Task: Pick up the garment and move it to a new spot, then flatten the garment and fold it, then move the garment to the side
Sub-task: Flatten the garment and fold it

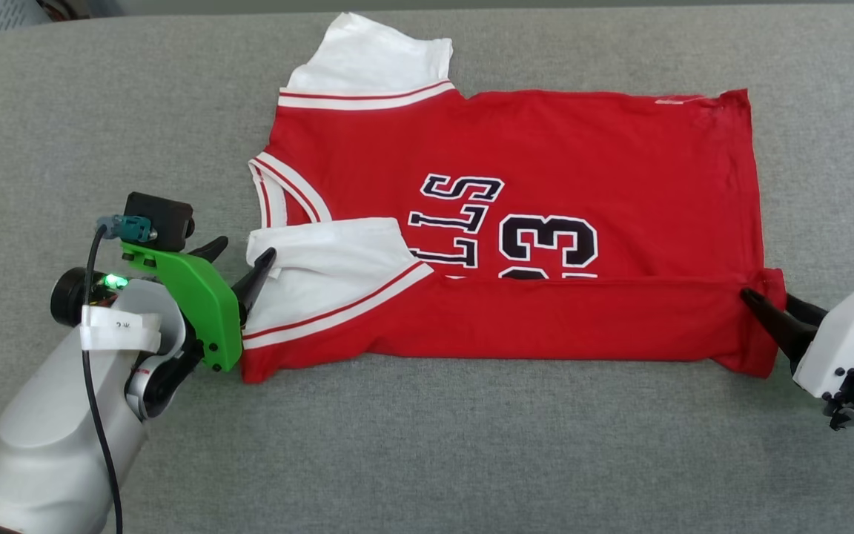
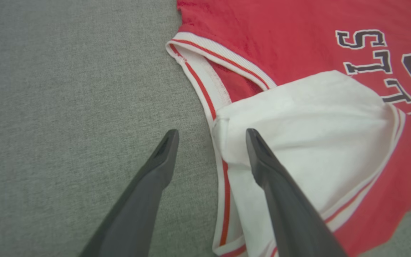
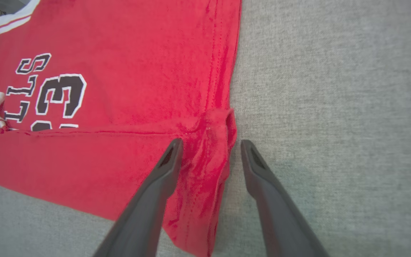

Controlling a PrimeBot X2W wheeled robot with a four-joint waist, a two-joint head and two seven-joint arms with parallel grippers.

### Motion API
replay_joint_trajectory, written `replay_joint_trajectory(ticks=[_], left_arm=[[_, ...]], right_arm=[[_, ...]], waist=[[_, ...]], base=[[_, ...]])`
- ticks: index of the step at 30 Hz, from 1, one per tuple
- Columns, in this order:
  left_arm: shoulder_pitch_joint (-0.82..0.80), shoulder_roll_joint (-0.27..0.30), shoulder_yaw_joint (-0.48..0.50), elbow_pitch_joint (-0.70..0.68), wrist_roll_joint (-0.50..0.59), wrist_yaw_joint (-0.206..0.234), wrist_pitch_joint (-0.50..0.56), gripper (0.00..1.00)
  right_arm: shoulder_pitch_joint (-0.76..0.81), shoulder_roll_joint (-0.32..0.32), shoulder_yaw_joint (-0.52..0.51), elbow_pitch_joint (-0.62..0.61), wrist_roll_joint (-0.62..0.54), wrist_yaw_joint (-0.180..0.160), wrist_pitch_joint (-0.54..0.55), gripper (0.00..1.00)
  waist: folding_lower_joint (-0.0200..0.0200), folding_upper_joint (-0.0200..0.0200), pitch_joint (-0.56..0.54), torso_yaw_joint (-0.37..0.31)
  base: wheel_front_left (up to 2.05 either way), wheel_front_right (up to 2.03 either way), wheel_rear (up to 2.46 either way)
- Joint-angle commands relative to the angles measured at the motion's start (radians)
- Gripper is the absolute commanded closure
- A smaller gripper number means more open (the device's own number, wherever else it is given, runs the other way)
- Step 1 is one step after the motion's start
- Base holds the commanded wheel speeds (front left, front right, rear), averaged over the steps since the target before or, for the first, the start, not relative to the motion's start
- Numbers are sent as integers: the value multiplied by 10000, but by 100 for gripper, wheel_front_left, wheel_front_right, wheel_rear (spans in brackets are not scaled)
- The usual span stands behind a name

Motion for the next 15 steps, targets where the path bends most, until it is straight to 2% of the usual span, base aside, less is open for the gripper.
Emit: replay_joint_trajectory(ticks=[1, 8, 15], left_arm=[[-185, -143, 37, 196, 103, 10, -288, 0], [187, -594, 461, 542, -207, 363, -1368, 0], [1375, -858, 788, -321, -657, 1289, -1650, 0]], right_arm=[[-130, -9, -30, 28, -106, -7, -187, 0], [251, -112, -44, -108, -107, -7, -652, 0], [1030, 87, -226, -517, -948, -7, -496, 0]], waist=[[-1, 0, -283, 64], [-1, 0, -1119, 202], [-1, 0, -1731, 277]], base=[[0, 0, 0], [0, 0, 0], [0, 0, 0]])
